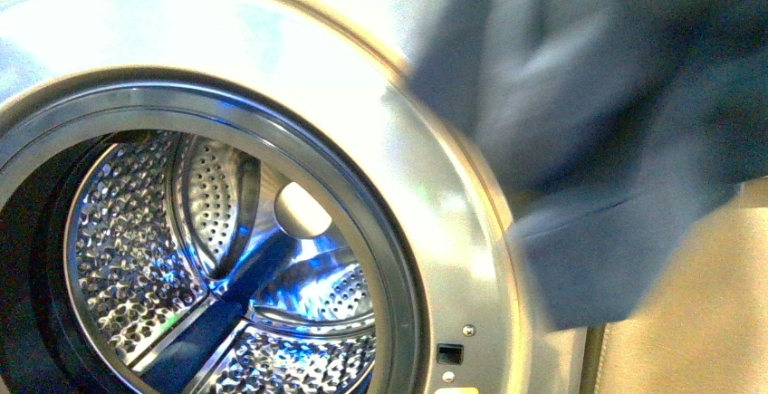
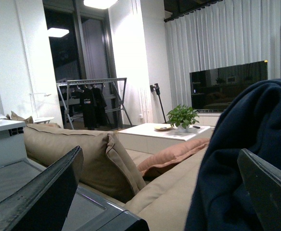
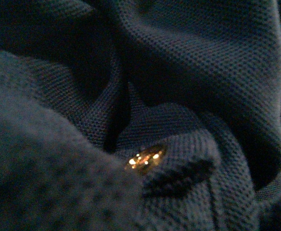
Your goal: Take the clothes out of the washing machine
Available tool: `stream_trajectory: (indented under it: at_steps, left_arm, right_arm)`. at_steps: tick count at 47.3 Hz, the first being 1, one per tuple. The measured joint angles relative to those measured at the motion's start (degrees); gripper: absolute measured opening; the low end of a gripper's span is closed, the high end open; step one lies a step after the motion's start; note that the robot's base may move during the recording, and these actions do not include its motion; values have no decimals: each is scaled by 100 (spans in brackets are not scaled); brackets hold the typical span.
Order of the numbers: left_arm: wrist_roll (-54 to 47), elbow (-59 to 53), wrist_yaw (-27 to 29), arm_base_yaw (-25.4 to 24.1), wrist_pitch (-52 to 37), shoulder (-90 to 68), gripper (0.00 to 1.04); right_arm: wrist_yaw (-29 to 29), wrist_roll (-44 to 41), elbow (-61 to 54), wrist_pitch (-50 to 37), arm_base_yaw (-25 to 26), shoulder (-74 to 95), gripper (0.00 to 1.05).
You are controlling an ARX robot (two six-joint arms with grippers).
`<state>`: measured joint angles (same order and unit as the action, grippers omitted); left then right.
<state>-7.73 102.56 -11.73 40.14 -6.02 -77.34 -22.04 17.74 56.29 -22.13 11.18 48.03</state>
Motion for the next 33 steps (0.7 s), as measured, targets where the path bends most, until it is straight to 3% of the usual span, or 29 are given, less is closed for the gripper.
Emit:
stream_trajectory:
  at_steps: [12,17,25,33]
  left_arm:
    - [0,-2,-2,0,0,0,98]
    - [0,-2,-2,0,0,0,98]
    - [0,-2,-2,0,0,0,98]
    - [0,-2,0,0,0,0,98]
  right_arm:
    - [-1582,494,-199,-269,2575,131,12]
    - [-1864,503,-426,-356,3392,393,12]
    - [-1965,420,-944,-339,4168,920,12]
    - [-2031,-61,-1740,138,4350,1307,12]
